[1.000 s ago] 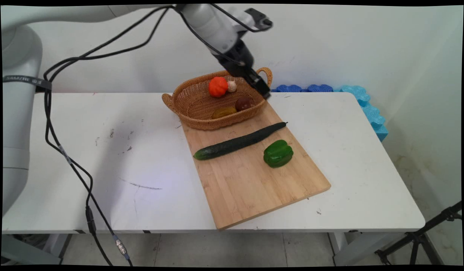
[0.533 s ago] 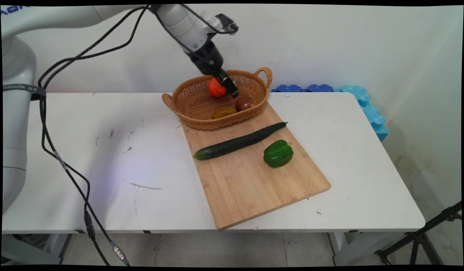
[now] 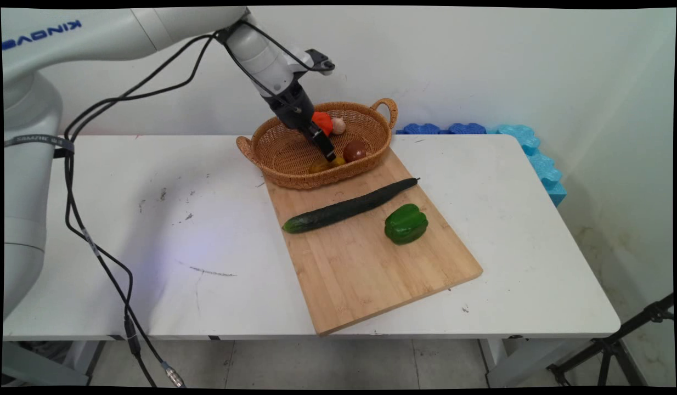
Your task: Pick up the potato from the vegetable basket, then place the picked object on the cutting board
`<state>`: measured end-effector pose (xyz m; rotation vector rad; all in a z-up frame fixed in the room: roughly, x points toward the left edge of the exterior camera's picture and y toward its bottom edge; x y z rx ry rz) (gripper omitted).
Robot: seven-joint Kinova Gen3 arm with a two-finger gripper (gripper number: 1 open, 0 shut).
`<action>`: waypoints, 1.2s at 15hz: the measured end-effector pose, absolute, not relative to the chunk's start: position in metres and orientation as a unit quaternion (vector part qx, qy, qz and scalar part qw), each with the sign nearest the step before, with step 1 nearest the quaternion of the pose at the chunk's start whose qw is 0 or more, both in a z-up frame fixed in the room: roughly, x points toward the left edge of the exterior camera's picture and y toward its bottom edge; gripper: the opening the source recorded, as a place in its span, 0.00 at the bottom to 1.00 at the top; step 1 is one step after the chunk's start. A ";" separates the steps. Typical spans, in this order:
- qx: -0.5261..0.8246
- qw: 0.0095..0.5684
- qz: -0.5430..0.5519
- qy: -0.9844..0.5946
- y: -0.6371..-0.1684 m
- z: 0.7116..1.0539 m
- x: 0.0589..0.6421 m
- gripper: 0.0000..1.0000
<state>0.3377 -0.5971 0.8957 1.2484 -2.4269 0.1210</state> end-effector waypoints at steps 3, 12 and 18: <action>0.450 0.203 0.031 -0.869 -0.603 0.884 0.340 1.00; 0.454 0.205 0.006 -0.867 -0.619 0.865 0.346 0.00; 0.452 0.208 -0.001 -0.867 -0.624 0.860 0.346 0.00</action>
